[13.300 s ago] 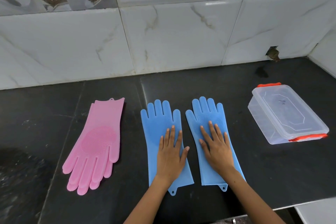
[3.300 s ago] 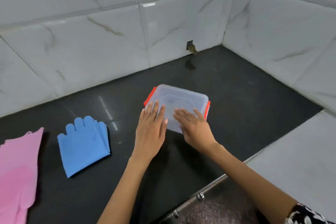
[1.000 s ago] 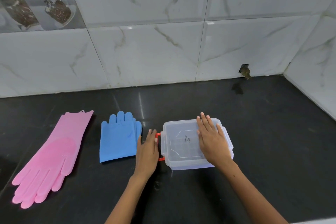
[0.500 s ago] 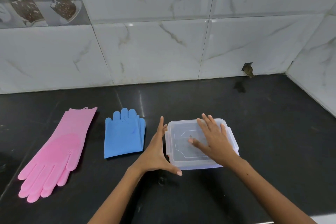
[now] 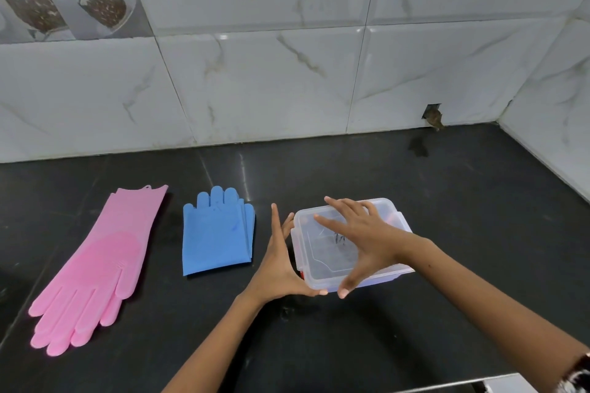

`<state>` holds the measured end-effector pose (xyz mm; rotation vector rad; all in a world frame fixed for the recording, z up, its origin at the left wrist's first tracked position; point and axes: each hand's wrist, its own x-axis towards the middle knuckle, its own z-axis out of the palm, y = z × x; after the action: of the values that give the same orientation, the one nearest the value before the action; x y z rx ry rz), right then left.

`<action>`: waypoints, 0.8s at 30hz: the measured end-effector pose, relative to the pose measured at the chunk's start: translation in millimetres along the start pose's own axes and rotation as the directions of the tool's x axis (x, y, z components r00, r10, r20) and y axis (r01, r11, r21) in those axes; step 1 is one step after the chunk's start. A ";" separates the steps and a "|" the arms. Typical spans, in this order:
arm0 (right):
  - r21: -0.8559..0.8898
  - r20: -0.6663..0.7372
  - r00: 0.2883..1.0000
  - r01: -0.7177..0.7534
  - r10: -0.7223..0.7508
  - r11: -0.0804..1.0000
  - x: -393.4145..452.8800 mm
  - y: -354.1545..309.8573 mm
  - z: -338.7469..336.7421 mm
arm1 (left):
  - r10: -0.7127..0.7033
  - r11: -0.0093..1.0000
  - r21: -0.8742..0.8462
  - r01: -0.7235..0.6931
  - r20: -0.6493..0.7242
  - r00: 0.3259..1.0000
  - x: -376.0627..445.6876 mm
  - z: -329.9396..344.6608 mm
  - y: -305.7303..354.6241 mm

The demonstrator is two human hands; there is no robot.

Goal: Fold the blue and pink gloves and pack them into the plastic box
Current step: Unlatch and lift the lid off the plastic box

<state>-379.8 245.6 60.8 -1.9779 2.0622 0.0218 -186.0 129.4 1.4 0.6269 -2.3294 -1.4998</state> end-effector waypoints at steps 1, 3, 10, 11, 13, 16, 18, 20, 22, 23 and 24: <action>-0.001 0.010 1.000 0.001 -0.001 1.000 -0.1 0.3 -1.4 | -0.004 1.000 0.000 0.004 0.001 1.000 0.1 -0.9 -1.1; 0.008 -0.006 1.000 -0.002 0.002 1.000 0.5 -1.1 -3.8 | -0.007 1.000 0.007 0.007 0.012 1.000 0.5 -3.1 -2.5; -0.025 -0.180 0.983 0.032 -0.036 0.999 2.7 -3.7 3.6 | 0.018 0.999 0.042 -0.021 0.063 0.998 4.5 -7.8 -2.5; -0.012 -0.184 0.982 0.032 -0.034 0.999 2.4 -3.2 4.0 | 0.019 0.999 0.045 -0.022 0.065 0.998 4.6 -7.8 -2.2; 0.002 -0.176 0.984 0.039 -0.038 0.999 2.7 -2.5 3.7 | 0.014 0.998 0.053 -0.018 0.068 0.998 4.0 -7.9 -1.8; 0.103 -0.190 0.982 0.041 -0.021 0.994 1.7 1.6 -1.0 | -0.003 0.998 0.062 -0.002 0.070 0.998 3.0 -9.5 -2.1; 0.196 -0.212 0.977 0.020 0.023 0.980 -0.2 9.5 -7.7 | -0.018 0.998 0.062 0.013 0.067 0.998 2.0 -12.3 -3.4; 0.185 -0.199 0.978 -0.023 0.060 0.983 -3.5 18.6 -11.0 | -0.018 0.996 0.086 0.012 0.072 0.997 0.9 -14.7 -4.5; 0.126 -0.167 0.984 -0.047 0.068 0.991 -6.3 24.6 -8.3 | -0.017 0.992 0.125 0.007 0.076 0.997 0.6 -16.4 -2.9; 0.112 -0.154 0.986 -0.044 0.061 0.993 -7.1 26.1 -5.8 | -0.020 0.989 0.146 0.009 0.078 0.997 0.7 -17.6 -1.0; 0.110 -0.145 0.988 -0.034 0.050 0.993 -8.4 27.1 -3.7 | -0.023 0.986 0.169 0.007 0.091 0.996 0.6 -18.7 1.5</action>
<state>-406.9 254.7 61.2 -1.9234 2.1464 -0.2295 -178.0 115.0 10.4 0.6302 -2.5478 -1.3743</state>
